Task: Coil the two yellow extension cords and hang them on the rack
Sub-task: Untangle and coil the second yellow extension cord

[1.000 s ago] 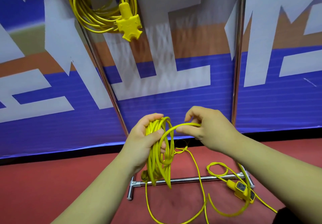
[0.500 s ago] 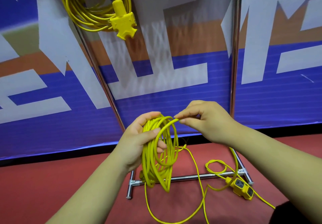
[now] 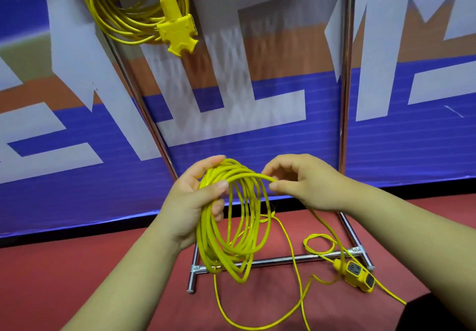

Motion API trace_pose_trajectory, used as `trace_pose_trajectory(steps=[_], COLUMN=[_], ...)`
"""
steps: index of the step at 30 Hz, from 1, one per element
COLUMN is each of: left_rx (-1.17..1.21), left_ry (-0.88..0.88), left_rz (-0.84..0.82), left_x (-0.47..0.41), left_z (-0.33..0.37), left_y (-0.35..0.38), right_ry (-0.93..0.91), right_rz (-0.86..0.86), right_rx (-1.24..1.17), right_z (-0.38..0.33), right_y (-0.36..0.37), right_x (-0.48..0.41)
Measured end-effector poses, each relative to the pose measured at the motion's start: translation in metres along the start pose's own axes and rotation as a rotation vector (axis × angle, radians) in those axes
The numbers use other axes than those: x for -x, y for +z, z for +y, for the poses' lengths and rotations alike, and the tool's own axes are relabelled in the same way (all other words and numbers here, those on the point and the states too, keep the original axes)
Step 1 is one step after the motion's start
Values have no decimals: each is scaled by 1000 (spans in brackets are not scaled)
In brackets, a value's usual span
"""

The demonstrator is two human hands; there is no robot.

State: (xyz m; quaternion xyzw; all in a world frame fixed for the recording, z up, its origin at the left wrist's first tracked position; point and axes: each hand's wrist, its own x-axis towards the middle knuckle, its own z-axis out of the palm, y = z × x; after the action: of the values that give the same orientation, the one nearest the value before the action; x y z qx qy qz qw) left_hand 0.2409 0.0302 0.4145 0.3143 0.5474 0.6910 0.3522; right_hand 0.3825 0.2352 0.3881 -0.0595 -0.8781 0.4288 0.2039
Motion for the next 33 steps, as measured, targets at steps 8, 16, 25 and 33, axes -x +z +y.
trace_pose_trajectory(steps=[8, 16, 25, 33], left_rx=[-5, -10, 37, 106], left_ry=[-69, -114, -50, 29], left_rz=[-42, -123, -141, 4], left_x=[1, 3, 1, -3], left_z=[3, -2, 4, 5], left_y=[-12, -8, -9, -20], right_ry=[76, -16, 126, 183], right_rz=[137, 180, 155, 91], right_rx=[2, 87, -38, -60], right_z=[7, -3, 14, 16], right_y=[-2, 9, 18, 13], right_x=[-3, -7, -9, -1])
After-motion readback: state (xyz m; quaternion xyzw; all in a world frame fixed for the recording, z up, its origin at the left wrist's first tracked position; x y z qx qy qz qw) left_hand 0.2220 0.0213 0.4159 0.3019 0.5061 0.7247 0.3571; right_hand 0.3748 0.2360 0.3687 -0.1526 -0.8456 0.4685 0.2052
